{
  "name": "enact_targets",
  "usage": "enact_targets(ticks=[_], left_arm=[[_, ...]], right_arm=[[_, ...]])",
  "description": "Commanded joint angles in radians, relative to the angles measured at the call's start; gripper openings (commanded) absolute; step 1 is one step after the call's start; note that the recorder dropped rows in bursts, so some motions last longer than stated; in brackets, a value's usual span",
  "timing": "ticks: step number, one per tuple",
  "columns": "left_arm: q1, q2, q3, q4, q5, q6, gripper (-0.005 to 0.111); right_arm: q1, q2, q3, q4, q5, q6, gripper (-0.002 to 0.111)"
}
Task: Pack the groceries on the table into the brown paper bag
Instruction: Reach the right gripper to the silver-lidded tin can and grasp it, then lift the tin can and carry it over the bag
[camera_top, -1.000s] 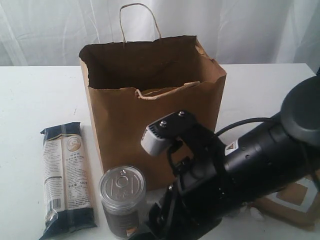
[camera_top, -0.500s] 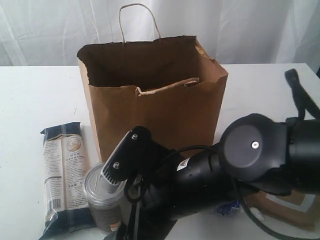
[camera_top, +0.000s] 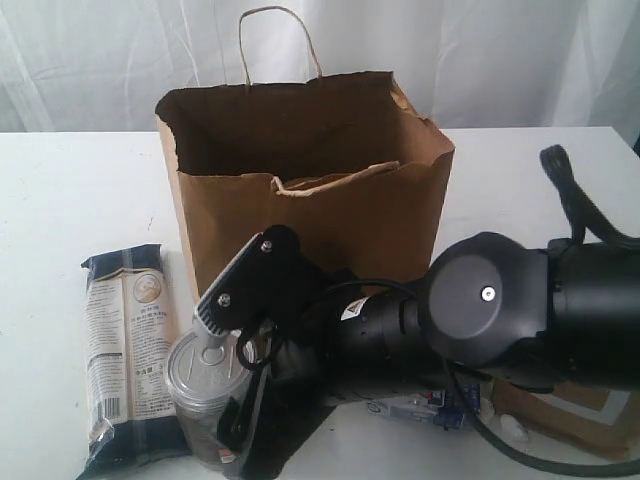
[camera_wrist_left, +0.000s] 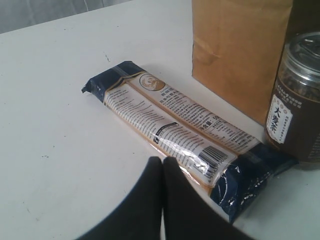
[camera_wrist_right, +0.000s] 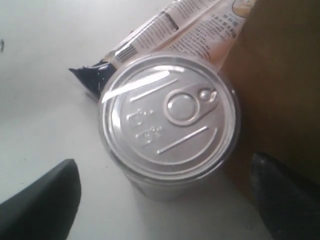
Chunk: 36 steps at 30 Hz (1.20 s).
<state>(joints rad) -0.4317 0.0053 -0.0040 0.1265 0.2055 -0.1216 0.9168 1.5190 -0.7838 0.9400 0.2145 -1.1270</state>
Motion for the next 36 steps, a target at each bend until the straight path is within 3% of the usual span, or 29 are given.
enact_targets(ticks=[1,17,36], left_arm=[[0.002,-0.005,0.004,0.002,-0.002,-0.009,0.000],[0.002,-0.005,0.004,0.005,-0.002,-0.009,0.000],[0.002,-0.005,0.004,0.005,-0.002,-0.009,0.000]], right_arm=[[0.002,-0.002,-0.022,0.010,0.004,0.060,0.085],[0.078,0.117,-0.112,0.091,-0.024,0.050,0.085],[0.079,0.178,-0.122,0.091,-0.085,0.050,0.081]])
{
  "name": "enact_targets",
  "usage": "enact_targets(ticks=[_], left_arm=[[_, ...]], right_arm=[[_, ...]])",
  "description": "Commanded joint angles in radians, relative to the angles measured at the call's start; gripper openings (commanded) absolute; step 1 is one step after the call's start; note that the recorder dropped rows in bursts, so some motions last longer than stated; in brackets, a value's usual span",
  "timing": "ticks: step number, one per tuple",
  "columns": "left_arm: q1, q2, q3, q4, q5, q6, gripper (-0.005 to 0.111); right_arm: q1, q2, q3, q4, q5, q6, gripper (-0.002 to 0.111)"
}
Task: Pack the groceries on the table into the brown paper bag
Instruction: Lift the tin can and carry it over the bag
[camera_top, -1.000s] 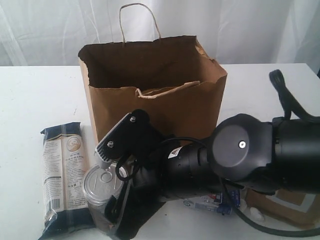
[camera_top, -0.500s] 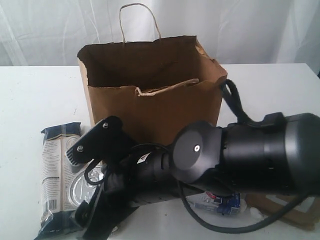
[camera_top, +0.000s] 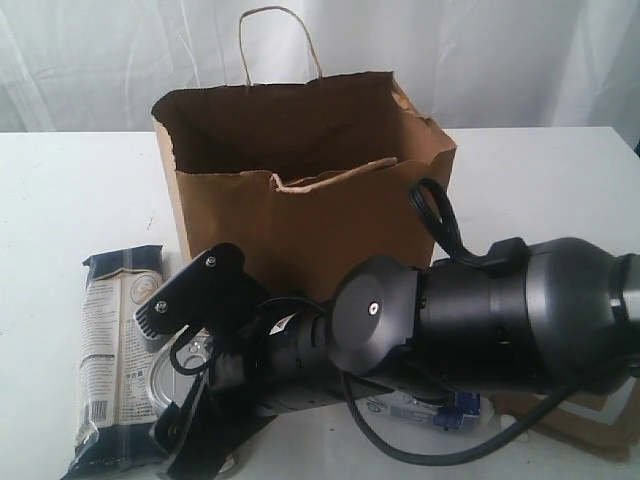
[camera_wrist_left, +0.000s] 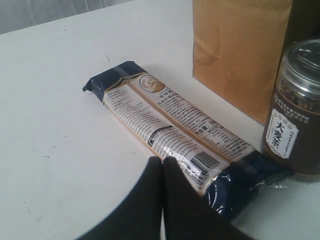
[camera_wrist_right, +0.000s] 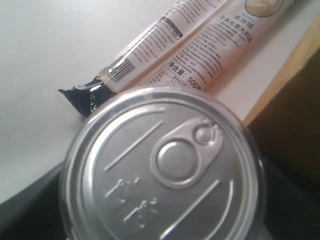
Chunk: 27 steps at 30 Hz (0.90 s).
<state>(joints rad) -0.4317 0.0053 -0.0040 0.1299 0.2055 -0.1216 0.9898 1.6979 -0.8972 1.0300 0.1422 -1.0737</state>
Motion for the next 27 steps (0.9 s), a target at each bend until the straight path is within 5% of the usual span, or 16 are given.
enact_targets(ticks=[1,6,13,27], left_arm=[[0.002,-0.005,0.004,0.002,-0.002,-0.009,0.000],[0.002,-0.005,0.004,0.002,-0.002,-0.009,0.000],[0.002,-0.005,0.004,0.002,-0.002,-0.009,0.000],[0.002,-0.005,0.004,0.002,-0.002,-0.009,0.000]], right_arm=[[0.006,-0.001,-0.009,0.001,-0.013,-0.003,0.079],[0.006,-0.001,-0.009,0.008,-0.006,0.007,0.060],[0.006,-0.010,-0.009,0.050,0.066,0.027,0.000],[0.065,-0.226,-0.018,0.041,0.253,-0.074,0.000]])
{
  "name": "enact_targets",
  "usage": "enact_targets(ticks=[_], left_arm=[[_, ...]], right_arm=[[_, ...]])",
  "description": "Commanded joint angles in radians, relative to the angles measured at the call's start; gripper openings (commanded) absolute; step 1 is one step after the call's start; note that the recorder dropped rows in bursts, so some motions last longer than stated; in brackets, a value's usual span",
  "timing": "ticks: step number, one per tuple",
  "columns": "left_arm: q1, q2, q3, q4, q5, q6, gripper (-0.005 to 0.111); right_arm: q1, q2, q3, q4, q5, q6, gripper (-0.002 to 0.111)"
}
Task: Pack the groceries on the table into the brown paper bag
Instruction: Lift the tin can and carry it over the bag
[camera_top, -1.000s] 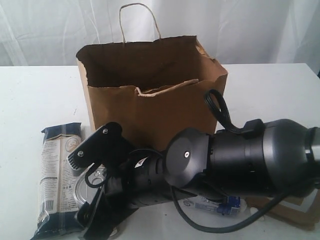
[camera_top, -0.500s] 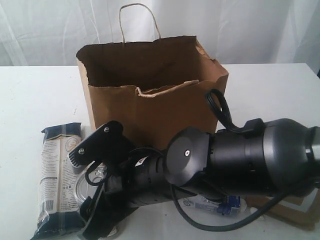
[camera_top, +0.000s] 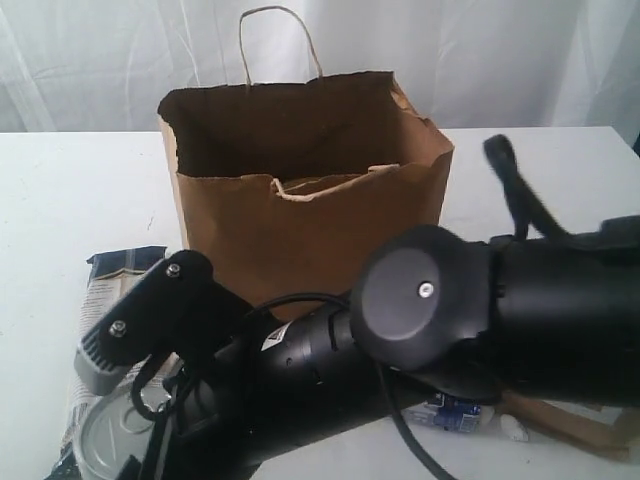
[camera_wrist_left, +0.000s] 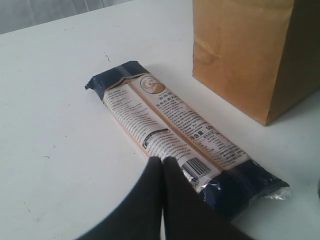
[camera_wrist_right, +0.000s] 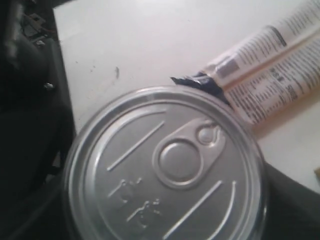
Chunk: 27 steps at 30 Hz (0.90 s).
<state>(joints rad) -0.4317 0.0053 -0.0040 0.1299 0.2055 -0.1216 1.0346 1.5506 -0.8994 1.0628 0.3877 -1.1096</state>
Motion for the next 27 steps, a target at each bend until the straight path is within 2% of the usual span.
enact_targets(ticks=[1,6,13,16,21,24,27], left_arm=[[0.002,-0.005,0.004,0.002,-0.002,-0.009,0.000],[0.002,-0.005,0.004,0.002,-0.002,-0.009,0.000],[0.002,-0.005,0.004,0.002,-0.002,-0.009,0.000],[0.002,-0.005,0.004,0.002,-0.002,-0.009,0.000],[0.002,-0.005,0.004,0.002,-0.002,-0.009,0.000],[0.002,-0.005,0.004,0.002,-0.002,-0.009,0.000],[0.002,-0.005,0.004,0.002,-0.002,-0.009,0.000]], right_arm=[[0.023,-0.095,-0.025,0.006,0.008,-0.039,0.000],[0.023,-0.156,-0.108,-0.020,0.010,-0.039,0.000],[0.020,-0.198,-0.262,-0.238,-0.055,-0.002,0.000],[0.013,-0.211,-0.318,-0.406,-0.120,0.114,0.000],[-0.053,-0.233,-0.401,-0.699,-0.115,0.415,0.000],[-0.103,-0.250,-0.447,-0.850,-0.096,0.559,0.000],[-0.187,-0.272,-0.531,-1.016,0.023,0.716,0.000]])
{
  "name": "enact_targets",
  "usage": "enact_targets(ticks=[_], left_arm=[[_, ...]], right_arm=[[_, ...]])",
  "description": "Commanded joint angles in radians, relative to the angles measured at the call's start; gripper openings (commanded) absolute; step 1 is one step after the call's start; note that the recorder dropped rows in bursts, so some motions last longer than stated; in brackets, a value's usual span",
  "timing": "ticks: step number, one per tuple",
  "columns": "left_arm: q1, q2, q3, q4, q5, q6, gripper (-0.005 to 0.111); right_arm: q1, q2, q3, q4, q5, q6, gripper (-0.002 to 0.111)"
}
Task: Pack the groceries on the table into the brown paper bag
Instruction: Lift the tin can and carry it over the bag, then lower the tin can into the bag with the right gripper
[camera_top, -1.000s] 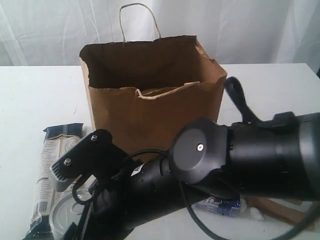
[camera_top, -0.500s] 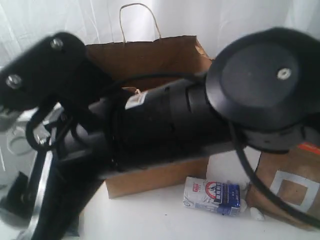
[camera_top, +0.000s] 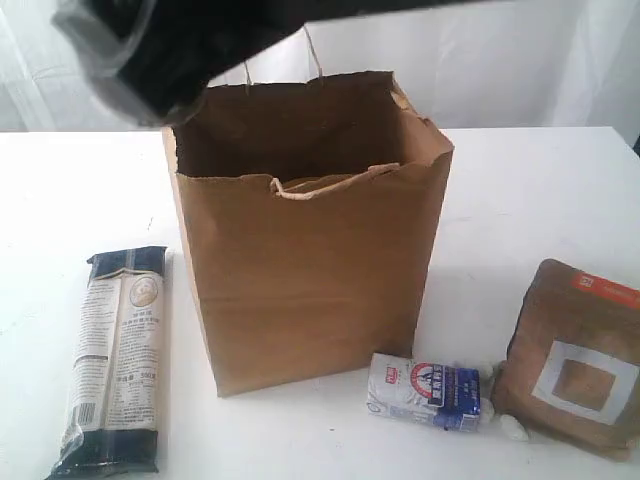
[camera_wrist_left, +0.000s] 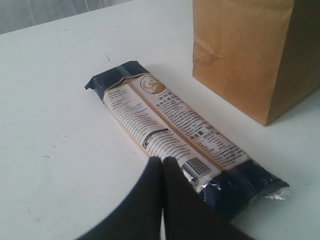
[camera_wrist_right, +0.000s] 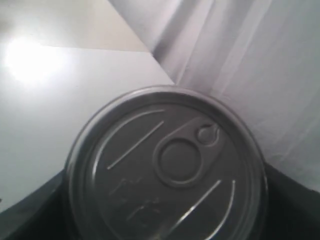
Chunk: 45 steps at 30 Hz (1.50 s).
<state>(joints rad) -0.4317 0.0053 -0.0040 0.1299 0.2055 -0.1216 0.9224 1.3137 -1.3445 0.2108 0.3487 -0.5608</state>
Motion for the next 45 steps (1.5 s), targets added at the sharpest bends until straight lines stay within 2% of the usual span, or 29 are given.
enact_targets(ticks=[1,2,4,12,19,31,45], left_arm=[[0.002,-0.005,0.004,0.002,-0.002,-0.009,0.000],[0.002,-0.005,0.004,0.002,-0.002,-0.009,0.000],[0.002,-0.005,0.004,0.002,-0.002,-0.009,0.000],[0.002,-0.005,0.004,0.002,-0.002,-0.009,0.000],[0.002,-0.005,0.004,0.002,-0.002,-0.009,0.000],[0.002,-0.005,0.004,0.002,-0.002,-0.009,0.000],[0.002,-0.005,0.004,0.002,-0.002,-0.009,0.000]], right_arm=[[-0.088,-0.035,-0.102,-0.188,0.093,0.191,0.000],[-0.111,-0.035,-0.118,-0.231,0.141,0.255,0.000],[-0.138,-0.029,-0.120,-0.236,0.199,0.250,0.000],[-0.145,0.092,-0.120,-0.293,0.323,0.253,0.000],[-0.150,0.162,-0.116,-0.323,0.335,0.347,0.000],[-0.225,0.164,0.004,-0.312,0.221,0.493,0.000],[-0.225,0.201,0.009,-0.312,0.252,0.539,0.000]])
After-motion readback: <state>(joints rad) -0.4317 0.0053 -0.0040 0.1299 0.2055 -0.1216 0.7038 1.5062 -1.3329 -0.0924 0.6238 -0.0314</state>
